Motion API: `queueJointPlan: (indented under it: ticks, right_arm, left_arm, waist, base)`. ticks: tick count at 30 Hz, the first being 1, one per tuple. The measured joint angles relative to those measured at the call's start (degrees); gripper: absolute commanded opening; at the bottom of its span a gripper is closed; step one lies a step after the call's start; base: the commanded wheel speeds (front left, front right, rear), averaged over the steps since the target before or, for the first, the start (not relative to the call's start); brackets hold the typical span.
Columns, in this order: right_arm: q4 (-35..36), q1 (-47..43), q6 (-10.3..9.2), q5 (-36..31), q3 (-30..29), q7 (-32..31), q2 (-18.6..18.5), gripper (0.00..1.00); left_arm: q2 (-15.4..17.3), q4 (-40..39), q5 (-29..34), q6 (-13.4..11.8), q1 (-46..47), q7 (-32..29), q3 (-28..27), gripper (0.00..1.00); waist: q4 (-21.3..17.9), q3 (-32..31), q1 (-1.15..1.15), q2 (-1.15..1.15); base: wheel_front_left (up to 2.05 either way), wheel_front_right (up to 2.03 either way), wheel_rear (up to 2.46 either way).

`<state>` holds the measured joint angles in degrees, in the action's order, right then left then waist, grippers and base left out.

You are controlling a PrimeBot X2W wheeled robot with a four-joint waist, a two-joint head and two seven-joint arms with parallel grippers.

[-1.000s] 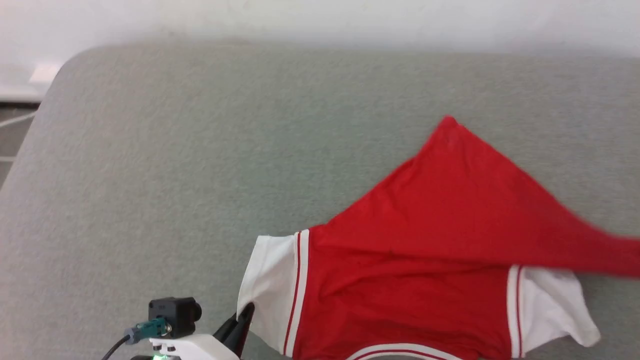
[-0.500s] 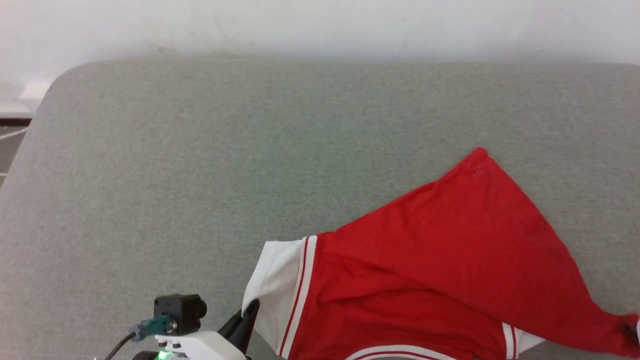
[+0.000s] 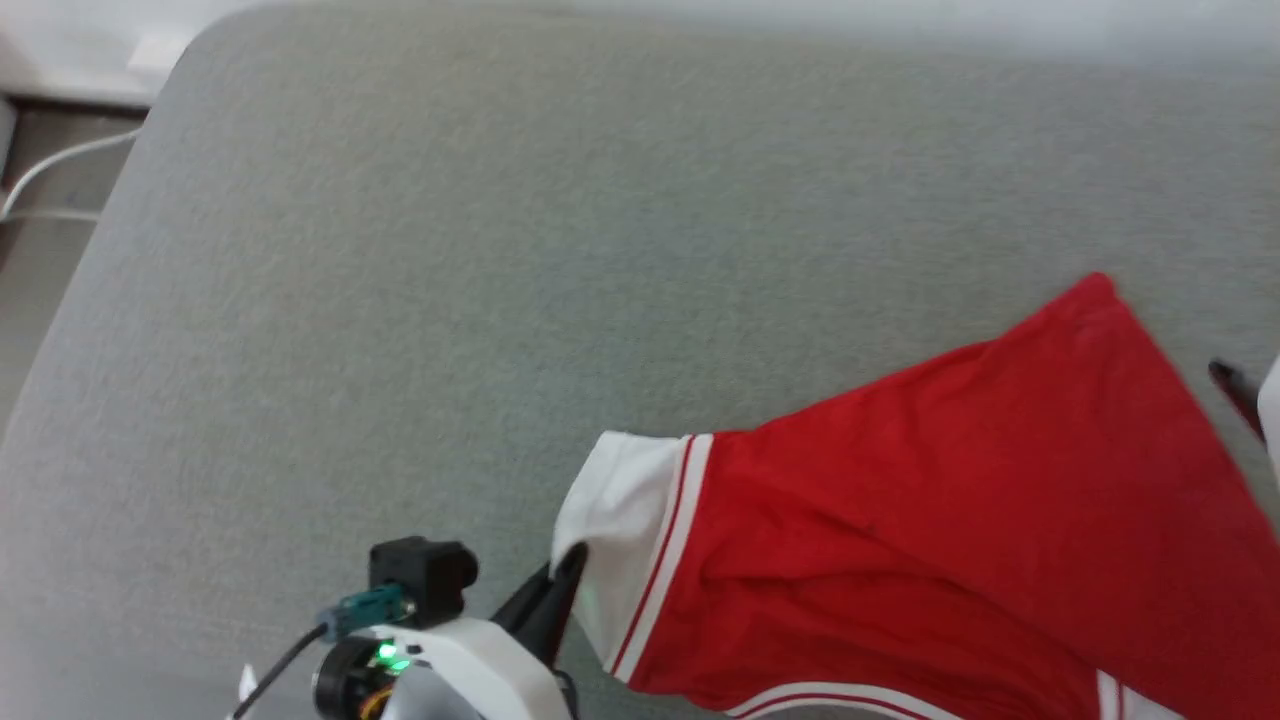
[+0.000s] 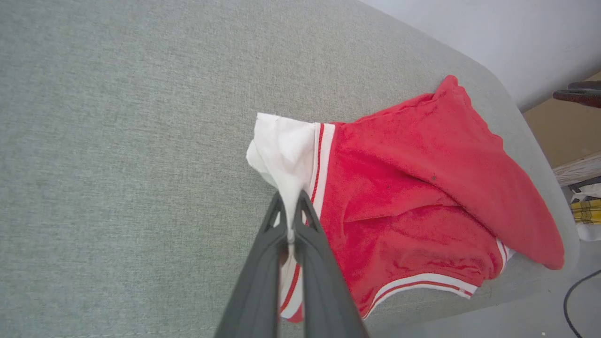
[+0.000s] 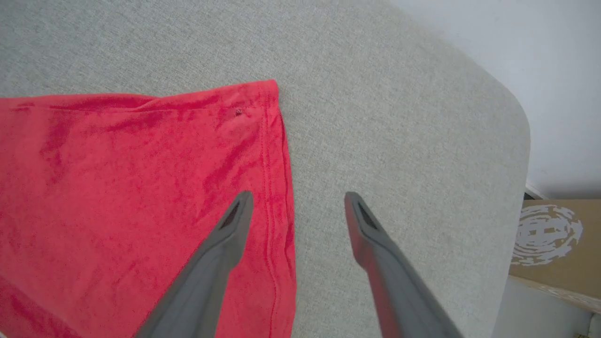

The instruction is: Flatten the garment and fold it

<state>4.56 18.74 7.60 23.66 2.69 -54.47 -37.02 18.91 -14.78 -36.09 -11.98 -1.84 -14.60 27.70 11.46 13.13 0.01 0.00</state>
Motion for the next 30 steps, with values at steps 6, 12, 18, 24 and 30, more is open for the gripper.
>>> queueJointPlan:
  ticks: [6,12,18,24,30]
  right_arm:
    - [-8.55,8.89,0.0,-0.76,5.3,-0.99,-2.58,1.0]
    - [-15.79,11.45,0.0,-1.05,9.56,-2.19,-5.03,1.0]
    - [-18.61,11.55,-0.02,-1.01,13.41,-2.93,-8.36,1.0]
    - [-20.14,11.73,-0.05,0.09,15.63,0.22,-9.23,0.0]
    - [-23.96,12.88,0.01,0.6,15.52,9.33,-6.25,0.0]
  left_arm:
    - [-2.59,1.72,0.29,1.46,2.37,1.15,2.33,0.0]
    - [-4.52,4.08,0.4,2.82,3.63,2.32,3.97,0.0]
    - [-4.89,5.55,0.38,2.94,3.66,3.14,4.21,0.0]
    - [-4.89,6.13,0.37,3.31,4.54,3.36,4.15,0.0]
    - [-4.27,6.13,0.3,3.3,4.75,3.57,3.25,0.0]
  waist:
    - [4.42,3.46,0.01,0.0]
    - [9.02,6.43,0.01,0.0]
    - [12.38,8.57,-0.03,0.0]
    - [12.97,9.0,-0.03,0.0]
    - [11.29,7.56,0.0,0.0]
  base:
    - [0.0,0.0,0.0]
    - [0.0,0.0,0.0]
    - [0.0,0.0,0.0]
    - [0.0,0.0,0.0]
    - [0.0,0.0,0.0]
